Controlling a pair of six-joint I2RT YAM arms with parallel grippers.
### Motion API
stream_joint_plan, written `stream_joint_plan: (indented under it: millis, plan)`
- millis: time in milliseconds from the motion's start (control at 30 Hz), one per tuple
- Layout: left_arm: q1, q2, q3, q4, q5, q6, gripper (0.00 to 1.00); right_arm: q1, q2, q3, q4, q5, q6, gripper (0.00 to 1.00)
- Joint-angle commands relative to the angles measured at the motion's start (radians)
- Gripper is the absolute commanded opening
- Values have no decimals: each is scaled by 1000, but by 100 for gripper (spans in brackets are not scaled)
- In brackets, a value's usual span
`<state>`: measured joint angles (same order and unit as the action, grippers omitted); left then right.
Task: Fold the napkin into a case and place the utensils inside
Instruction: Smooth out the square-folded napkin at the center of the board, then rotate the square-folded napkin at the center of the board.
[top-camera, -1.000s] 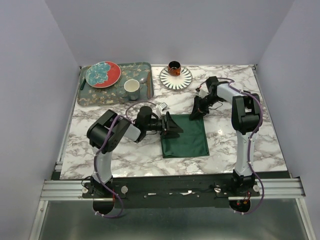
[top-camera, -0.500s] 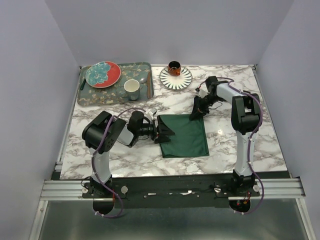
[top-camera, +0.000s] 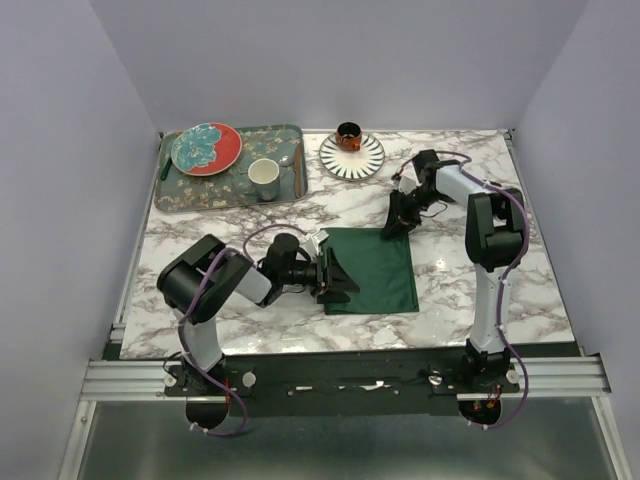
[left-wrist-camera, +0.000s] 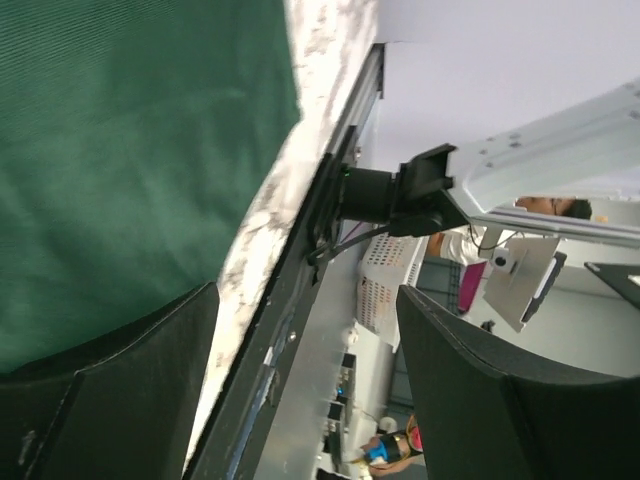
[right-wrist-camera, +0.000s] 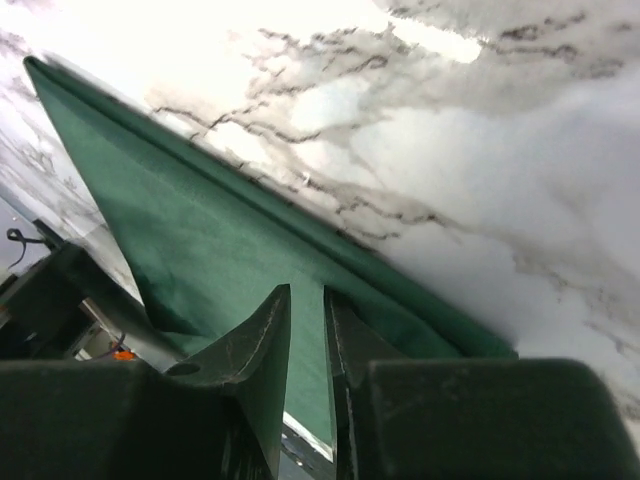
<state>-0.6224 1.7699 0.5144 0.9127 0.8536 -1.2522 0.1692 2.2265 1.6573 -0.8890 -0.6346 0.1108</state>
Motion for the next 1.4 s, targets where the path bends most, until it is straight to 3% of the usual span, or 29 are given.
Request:
stream_joint_plan:
  millis: [0,233,367,433,533,567,667,700,767,867,1067,1267,1367]
  plan:
    - [-2,108,-30,72,21,-47,80,-2,-99,-27,-1,18,-22,28]
    - [9,249,-1,34,25,-15,77,0,-119,-24,-27,49,-63,29]
    - [6,198,30,-32,31,20,78,0,-140,22,-65,55,-147,37]
    - [7,99,89,-124,38,92,79,3,-140,61,-79,78,-190,41]
    - [7,-63,252,-552,21,452,81,3,-130,90,-97,130,-282,54]
    - [6,-97,297,-803,-2,707,81,3,-123,91,-91,160,-319,60]
    - [-16,-208,435,-1205,-158,1084,81,3,-107,116,-90,199,-378,66]
    - [-31,-233,452,-1265,-259,1285,80,3,-87,125,-90,202,-384,66]
    - [-74,-297,461,-1383,-329,1411,78,3,-67,150,-94,205,-390,66]
    - [-149,-349,457,-1474,-404,1574,70,4,-27,170,-114,196,-401,60]
    - [-397,-343,423,-1457,-635,1625,60,4,-37,104,-100,274,-453,49]
    - [-428,-271,371,-1347,-729,1656,53,3,-97,-31,-88,340,-488,32]
    - [-427,-234,322,-1284,-798,1699,50,3,-125,-93,-82,360,-491,31]
